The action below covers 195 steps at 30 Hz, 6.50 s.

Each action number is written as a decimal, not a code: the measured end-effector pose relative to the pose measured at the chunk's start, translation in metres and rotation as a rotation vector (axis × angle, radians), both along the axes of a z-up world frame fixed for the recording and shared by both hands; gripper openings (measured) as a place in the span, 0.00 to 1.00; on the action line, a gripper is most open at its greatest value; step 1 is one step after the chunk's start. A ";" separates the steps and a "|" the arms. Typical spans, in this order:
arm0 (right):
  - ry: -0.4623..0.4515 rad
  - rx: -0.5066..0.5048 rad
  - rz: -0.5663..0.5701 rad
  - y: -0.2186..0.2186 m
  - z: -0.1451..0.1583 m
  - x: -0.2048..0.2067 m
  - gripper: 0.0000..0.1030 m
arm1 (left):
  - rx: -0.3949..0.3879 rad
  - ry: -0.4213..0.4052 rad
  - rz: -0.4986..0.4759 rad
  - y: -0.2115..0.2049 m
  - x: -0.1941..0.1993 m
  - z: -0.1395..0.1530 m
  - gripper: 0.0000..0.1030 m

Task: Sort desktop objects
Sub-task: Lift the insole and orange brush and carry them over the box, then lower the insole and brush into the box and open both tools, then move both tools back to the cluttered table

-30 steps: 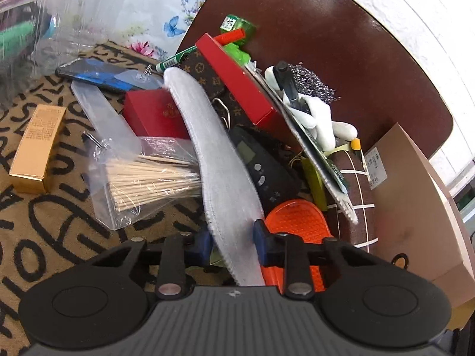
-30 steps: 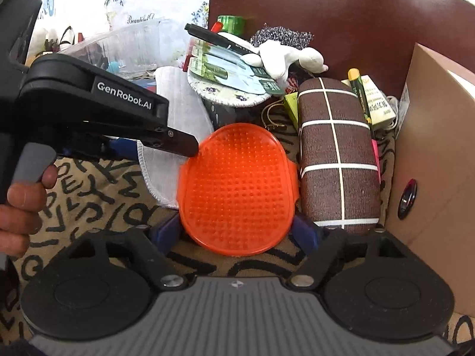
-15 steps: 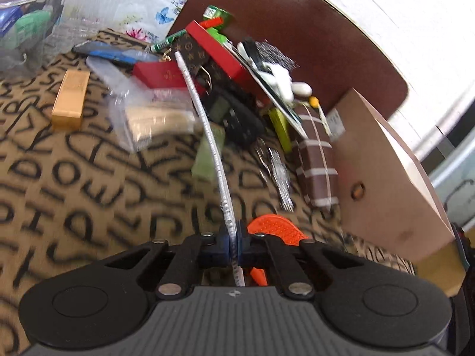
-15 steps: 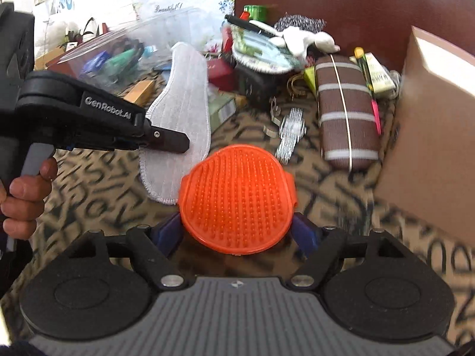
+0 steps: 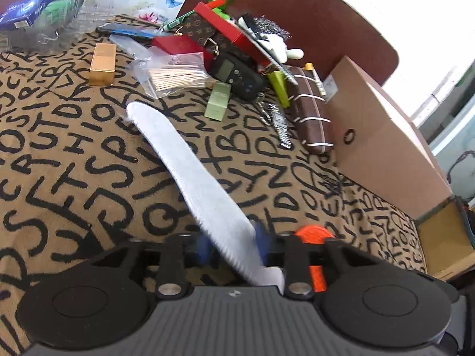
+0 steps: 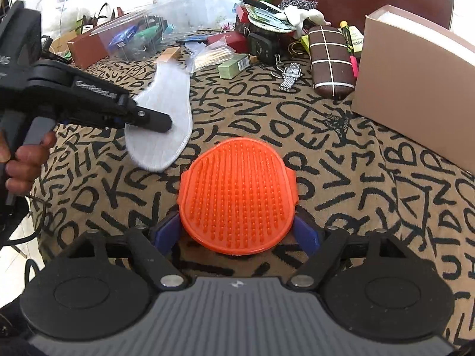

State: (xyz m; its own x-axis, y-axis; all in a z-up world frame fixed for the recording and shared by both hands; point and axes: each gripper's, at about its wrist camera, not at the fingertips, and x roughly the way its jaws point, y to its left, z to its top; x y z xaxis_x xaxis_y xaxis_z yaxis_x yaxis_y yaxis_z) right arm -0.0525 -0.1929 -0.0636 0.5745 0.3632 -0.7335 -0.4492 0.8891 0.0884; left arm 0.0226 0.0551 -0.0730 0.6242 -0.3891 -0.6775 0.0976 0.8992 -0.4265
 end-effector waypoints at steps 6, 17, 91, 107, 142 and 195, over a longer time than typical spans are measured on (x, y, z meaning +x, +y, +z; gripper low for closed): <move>-0.015 -0.012 0.003 0.003 0.000 0.007 0.88 | -0.087 0.019 0.059 0.010 0.016 -0.007 0.55; -0.013 -0.020 0.004 0.014 -0.002 0.027 0.88 | -0.060 0.030 0.086 0.007 0.030 -0.009 0.13; -0.337 -0.053 -0.415 -0.190 0.097 0.146 0.84 | 0.134 -0.177 -0.439 -0.261 0.186 0.110 0.00; -0.267 -0.090 -0.395 -0.179 0.081 0.171 0.88 | 0.102 -0.203 -0.514 -0.264 0.192 0.097 0.44; -0.431 0.011 -0.427 -0.150 0.124 0.058 0.95 | 0.177 -0.360 -0.358 -0.227 0.062 0.137 0.93; -0.159 -0.035 0.009 0.122 0.002 0.165 0.77 | 0.163 -0.102 0.309 0.100 0.146 0.000 0.72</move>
